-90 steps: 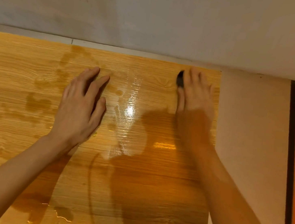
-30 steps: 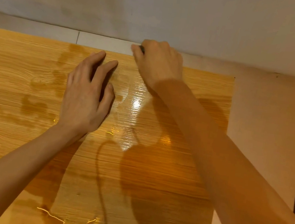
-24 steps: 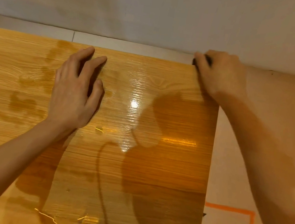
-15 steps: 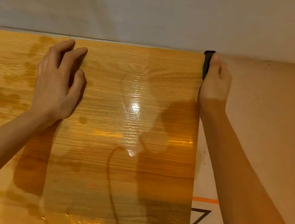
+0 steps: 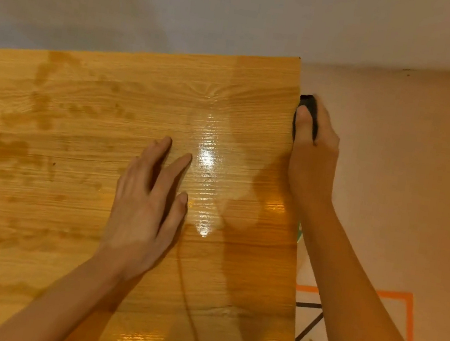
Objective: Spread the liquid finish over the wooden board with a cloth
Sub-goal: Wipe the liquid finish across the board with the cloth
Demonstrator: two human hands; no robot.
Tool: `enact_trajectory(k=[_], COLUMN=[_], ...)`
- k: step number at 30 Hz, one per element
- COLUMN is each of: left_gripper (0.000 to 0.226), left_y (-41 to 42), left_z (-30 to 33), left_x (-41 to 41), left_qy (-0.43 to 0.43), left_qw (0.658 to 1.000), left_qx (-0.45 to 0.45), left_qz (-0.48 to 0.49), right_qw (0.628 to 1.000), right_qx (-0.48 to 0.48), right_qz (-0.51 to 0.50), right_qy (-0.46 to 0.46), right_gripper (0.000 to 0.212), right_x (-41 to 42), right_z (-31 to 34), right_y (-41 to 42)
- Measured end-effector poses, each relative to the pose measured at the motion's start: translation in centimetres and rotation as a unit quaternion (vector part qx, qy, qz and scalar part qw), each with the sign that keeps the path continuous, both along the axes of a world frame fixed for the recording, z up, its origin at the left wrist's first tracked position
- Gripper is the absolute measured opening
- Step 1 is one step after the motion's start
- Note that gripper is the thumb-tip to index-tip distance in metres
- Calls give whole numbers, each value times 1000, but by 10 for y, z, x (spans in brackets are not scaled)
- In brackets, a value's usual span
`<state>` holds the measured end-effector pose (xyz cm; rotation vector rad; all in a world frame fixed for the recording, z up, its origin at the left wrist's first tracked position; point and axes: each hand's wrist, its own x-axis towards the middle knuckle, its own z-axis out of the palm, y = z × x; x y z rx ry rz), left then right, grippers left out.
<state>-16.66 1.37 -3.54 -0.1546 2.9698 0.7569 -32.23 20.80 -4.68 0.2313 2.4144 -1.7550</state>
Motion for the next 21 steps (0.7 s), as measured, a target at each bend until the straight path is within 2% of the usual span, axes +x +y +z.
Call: enact_trajectory(k=[6,9,12,16,18,21], left_gripper=[51,52,51,50,50,49], left_y=[2,3,5,7,7,7], left_z=[-8,-10,-10,-11,-12,-12], left_x=[-1,-2,-3,1,0,0], left_qy=[22,30,38,50,58,65], left_qw=[999,999,999,998,997,997], left_qx=[-27,-36,-37,-42,-47,-48], left_qz=[-1,-1,3,5,3,1], right_qw=[996,994,994,996,998,997], right_qx=[65,94,87,83,66,74], right_qz=[-5,27,58,40,21,1], right_qy=[-65,-47,11,-7,-12,12], right_gripper=[29,31,30,31,37,30], right_x=[119,85,7,-76,-76,-36], right_z=[22,17,5,0,-2,2], right_y=[30,25,4,-17,-21,-14])
